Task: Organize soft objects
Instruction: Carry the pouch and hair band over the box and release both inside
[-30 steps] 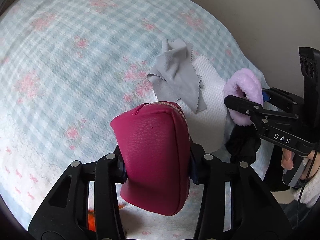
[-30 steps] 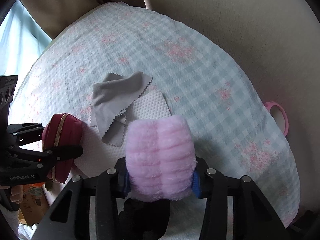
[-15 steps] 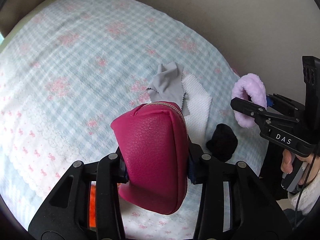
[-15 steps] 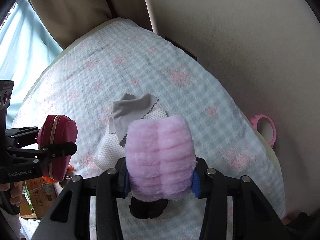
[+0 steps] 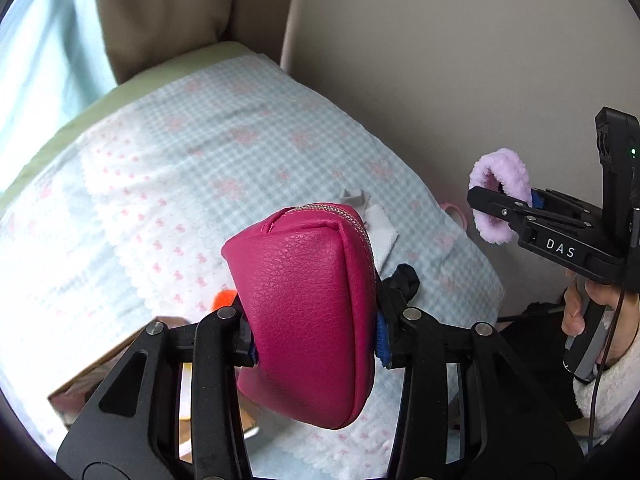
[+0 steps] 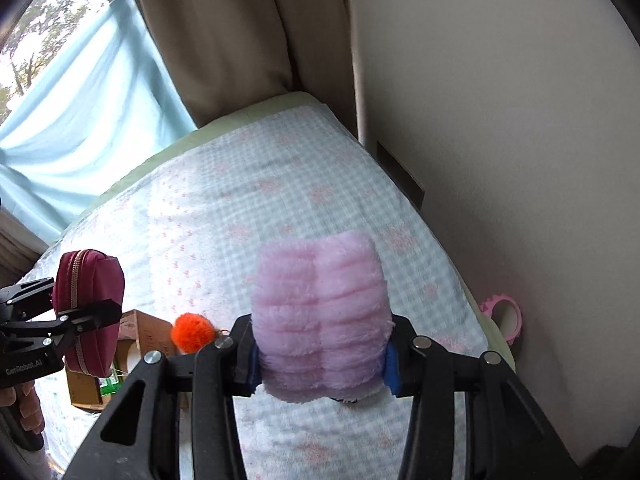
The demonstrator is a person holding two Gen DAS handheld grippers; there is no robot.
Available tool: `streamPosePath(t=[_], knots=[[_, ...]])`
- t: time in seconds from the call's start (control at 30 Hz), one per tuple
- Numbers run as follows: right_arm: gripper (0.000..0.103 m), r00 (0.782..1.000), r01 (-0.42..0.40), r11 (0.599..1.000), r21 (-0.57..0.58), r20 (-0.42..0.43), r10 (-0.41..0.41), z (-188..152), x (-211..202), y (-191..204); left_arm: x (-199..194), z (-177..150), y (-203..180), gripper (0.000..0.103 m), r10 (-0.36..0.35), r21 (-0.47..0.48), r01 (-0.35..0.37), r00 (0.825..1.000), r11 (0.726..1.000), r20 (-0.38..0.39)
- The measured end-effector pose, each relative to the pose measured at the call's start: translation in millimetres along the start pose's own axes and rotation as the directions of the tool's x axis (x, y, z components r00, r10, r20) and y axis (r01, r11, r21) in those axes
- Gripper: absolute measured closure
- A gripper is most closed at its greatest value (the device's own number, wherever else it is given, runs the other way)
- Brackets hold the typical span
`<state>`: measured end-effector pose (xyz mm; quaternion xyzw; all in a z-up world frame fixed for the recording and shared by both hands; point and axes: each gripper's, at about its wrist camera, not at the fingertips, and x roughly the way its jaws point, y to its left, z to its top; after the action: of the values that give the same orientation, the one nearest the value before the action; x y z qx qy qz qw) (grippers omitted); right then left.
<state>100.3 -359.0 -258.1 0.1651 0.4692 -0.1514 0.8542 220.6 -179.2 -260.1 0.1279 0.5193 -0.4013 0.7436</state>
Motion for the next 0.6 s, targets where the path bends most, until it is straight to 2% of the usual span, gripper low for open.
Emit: streamPosePath(t=[0.2, 0.43, 0.6], knots=[[0.061, 0.997, -0.083, 0.988, -0.128, -0.002, 0.084, 4.8, -32.0, 71.3, -72.2, -35.9, 41.3, 0.066, 0.099, -0.121, -0.092, 0.993, 0.988, 0.058], [0.061, 0.982, -0.186, 0.954, -0.236, -0.032, 0.184, -11.1, -44.1, 168.3, -129.9, -87.1, 107.7, 0.066, 0.208, -0.262, -0.182, 0.976, 0.948, 0.072], [0.061, 0.975, -0.221, 0.940, -0.259, -0.079, 0.208, -28.8, -42.1, 235.2, -154.1, -127.5, 157.3, 0.066, 0.212, -0.300, -0.186, 0.976, 0.936, 0.057]])
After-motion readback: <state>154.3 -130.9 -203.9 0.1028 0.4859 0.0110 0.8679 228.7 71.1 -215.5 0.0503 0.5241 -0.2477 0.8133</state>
